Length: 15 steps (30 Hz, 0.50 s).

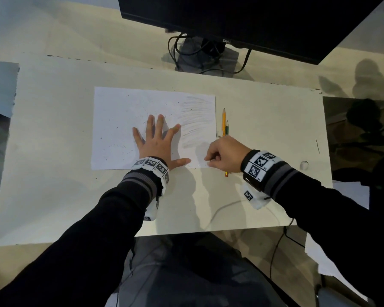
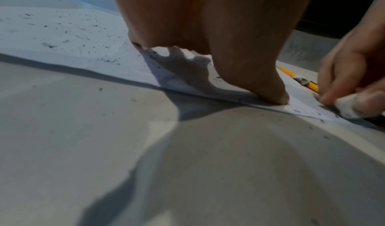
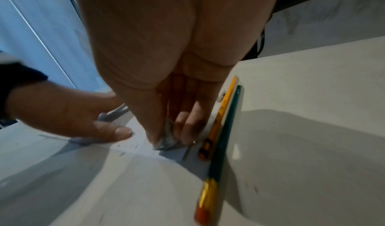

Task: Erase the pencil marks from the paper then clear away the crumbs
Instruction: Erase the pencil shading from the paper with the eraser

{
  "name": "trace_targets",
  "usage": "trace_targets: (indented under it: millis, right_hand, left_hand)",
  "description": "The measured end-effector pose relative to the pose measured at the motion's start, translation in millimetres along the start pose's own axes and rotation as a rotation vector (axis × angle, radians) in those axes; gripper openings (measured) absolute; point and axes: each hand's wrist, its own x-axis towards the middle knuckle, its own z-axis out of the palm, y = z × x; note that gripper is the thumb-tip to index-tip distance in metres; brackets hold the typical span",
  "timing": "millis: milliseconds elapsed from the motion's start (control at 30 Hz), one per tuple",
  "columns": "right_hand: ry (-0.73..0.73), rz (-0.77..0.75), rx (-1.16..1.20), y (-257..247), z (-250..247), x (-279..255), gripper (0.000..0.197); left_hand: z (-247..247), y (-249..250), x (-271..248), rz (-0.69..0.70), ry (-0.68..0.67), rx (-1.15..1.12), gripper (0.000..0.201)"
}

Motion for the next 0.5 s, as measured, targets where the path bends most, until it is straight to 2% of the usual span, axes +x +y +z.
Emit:
trace_targets:
  millis: [100, 167, 233, 333, 400, 500]
  right_hand:
    - [0.184, 0.01, 0.039, 0.4, -7.2, 14.7, 0.008]
    - [0.243, 0.018, 0.084, 5.2, -0.1, 12.0, 0.007]
    - [0.184, 0.003, 0.092, 11.3, 9.9, 0.4, 0.011]
    - [0.014, -0.057, -0.002, 10.2, 6.6, -7.7, 0.016]
    - [0.045, -0.055, -0.035, 4.6, -8.9, -0.2, 0.007]
    - [0.174, -0.071, -0.033, -8.3, -22.9, 12.2, 0.01]
  left_hand:
    - [0.7, -0.6, -0.2, -0.003, 0.004, -0.004, 0.11]
    - [-0.8, -0.4, -1.1, 0.0, -0.001, 0.004, 0.11]
    - [-0.6, 0.0, -0.6, 0.003, 0.004, 0.005, 0.11]
    - [-1.4, -0.2, -1.3, 0.005, -0.001, 0.004, 0.11]
    - [-1.8, 0.0, -0.3, 0.005, -0.008, 0.003, 0.111]
    - [-2.1, -0.2, 0.4, 0.0, -0.015, 0.008, 0.111]
